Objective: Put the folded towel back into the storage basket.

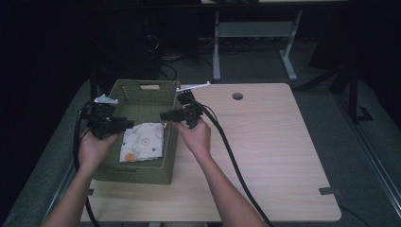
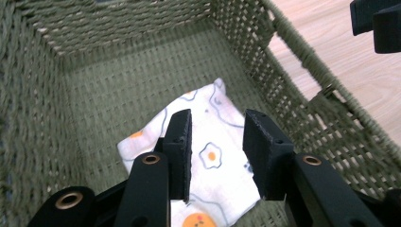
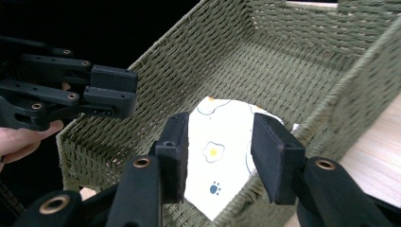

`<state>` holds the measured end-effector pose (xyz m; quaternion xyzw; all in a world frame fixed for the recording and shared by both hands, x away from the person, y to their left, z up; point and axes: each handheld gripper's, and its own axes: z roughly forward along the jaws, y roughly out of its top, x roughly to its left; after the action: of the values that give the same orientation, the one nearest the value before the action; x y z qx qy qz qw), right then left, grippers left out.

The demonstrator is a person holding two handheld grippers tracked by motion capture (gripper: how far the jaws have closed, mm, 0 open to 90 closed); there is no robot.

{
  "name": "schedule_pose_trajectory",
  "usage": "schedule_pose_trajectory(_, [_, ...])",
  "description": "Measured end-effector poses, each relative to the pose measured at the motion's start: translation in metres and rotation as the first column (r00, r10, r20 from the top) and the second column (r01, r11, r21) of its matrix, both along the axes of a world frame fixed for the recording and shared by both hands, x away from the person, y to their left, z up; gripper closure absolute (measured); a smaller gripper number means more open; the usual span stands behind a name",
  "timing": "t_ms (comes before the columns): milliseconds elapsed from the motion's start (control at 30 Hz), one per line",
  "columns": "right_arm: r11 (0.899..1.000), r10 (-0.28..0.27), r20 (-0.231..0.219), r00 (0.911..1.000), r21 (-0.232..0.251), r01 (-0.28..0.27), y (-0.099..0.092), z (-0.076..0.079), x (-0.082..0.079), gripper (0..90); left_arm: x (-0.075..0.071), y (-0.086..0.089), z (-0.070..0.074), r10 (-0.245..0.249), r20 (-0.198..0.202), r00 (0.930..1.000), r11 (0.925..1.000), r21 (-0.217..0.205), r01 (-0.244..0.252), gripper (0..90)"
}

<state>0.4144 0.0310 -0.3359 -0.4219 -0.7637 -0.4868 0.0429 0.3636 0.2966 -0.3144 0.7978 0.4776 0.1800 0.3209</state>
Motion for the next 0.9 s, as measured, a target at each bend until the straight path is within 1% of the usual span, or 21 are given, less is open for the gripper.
schedule_pose_trajectory(33, [1.000, -0.005, 0.006, 1.0000, 0.003, 0.005, -0.006, 0.001, 0.000, 56.1, 0.000, -0.003, 0.001, -0.004, 0.001, 1.0000, 1.0000, 0.004, 0.004, 61.9])
schedule_pose_trajectory(67, [1.000, -0.005, 0.006, 1.0000, 0.003, 0.005, -0.006, 0.001, 0.000, 56.1, 0.000, -0.003, 0.001, -0.004, 0.001, 1.0000, 1.0000, 0.004, 0.004, 60.6])
schedule_pose_trajectory(100, [1.000, -0.007, 0.004, 1.0000, 0.007, 0.007, -0.009, 0.002, 0.000, 55.3, 0.000, -0.005, 0.001, -0.010, 0.000, 1.0000, 0.9999, 0.013, 0.010, 60.6])
schedule_pose_trajectory(233, [1.000, -0.013, 0.006, 0.9999, 0.027, 0.013, -0.023, 0.002, 0.000, 51.9, 0.001, -0.010, 0.001, -0.015, -0.002, 0.9999, 0.9998, 0.012, 0.015, 57.8])
schedule_pose_trajectory(267, [0.999, -0.017, 0.001, 0.9999, 0.033, 0.017, -0.030, 0.002, 0.000, 50.8, 0.001, -0.012, 0.002, -0.014, -0.001, 0.9999, 0.9999, 0.010, 0.014, 56.8])
schedule_pose_trajectory(300, [0.999, -0.017, 0.001, 0.9999, 0.033, 0.017, -0.030, 0.002, 0.000, 50.8, 0.001, -0.014, 0.002, -0.018, 0.003, 0.9998, 0.9998, 0.007, 0.018, 56.8])
schedule_pose_trajectory(333, [0.999, -0.023, -0.002, 0.9997, 0.036, 0.023, -0.036, 0.002, -0.001, 49.8, 0.000, -0.016, 0.003, -0.023, 0.005, 0.9997, 0.9997, 0.010, 0.023, 56.1])
schedule_pose_trajectory(400, [0.999, -0.024, -0.001, 0.9997, 0.036, 0.024, -0.039, 0.002, 0.000, 49.3, 0.000, -0.021, 0.005, -0.032, 0.011, 0.9994, 0.9995, -0.002, 0.032, 55.4])
schedule_pose_trajectory(467, [0.999, -0.023, -0.003, 0.9997, 0.042, 0.023, -0.045, 0.002, -0.001, 48.3, 0.000, -0.025, 0.006, -0.041, 0.014, 0.9991, 0.9992, 0.001, 0.041, 54.3])
schedule_pose_trajectory(667, [0.998, -0.039, -0.009, 0.9992, 0.045, 0.039, -0.061, 0.001, -0.003, 46.3, 0.001, -0.038, 0.008, -0.053, 0.025, 0.9983, 0.9984, -0.017, 0.053, 50.9])
schedule_pose_trajectory(733, [0.998, -0.048, -0.009, 0.9988, 0.050, 0.049, -0.067, 0.000, -0.003, 45.8, 0.001, -0.042, 0.008, -0.060, 0.023, 0.9979, 0.9981, -0.011, 0.060, 50.0])
schedule_pose_trajectory(767, [0.997, -0.051, -0.013, 0.9986, 0.054, 0.052, -0.071, 0.000, -0.004, 45.4, 0.001, -0.044, 0.008, -0.059, 0.025, 0.9979, 0.9980, -0.019, 0.060, 49.1])
schedule_pose_trajectory(867, [0.997, -0.059, -0.013, 0.9981, 0.052, 0.060, -0.079, -0.001, -0.005, 44.0, 0.002, -0.050, 0.008, -0.073, 0.023, 0.9971, 0.9972, -0.014, 0.073, 47.4])
schedule_pose_trajectory(900, [0.996, -0.064, -0.015, 0.9979, 0.055, 0.065, -0.084, -0.001, -0.005, 43.4, 0.002, -0.051, 0.007, -0.071, 0.024, 0.9972, 0.9971, -0.024, 0.072, 46.6])
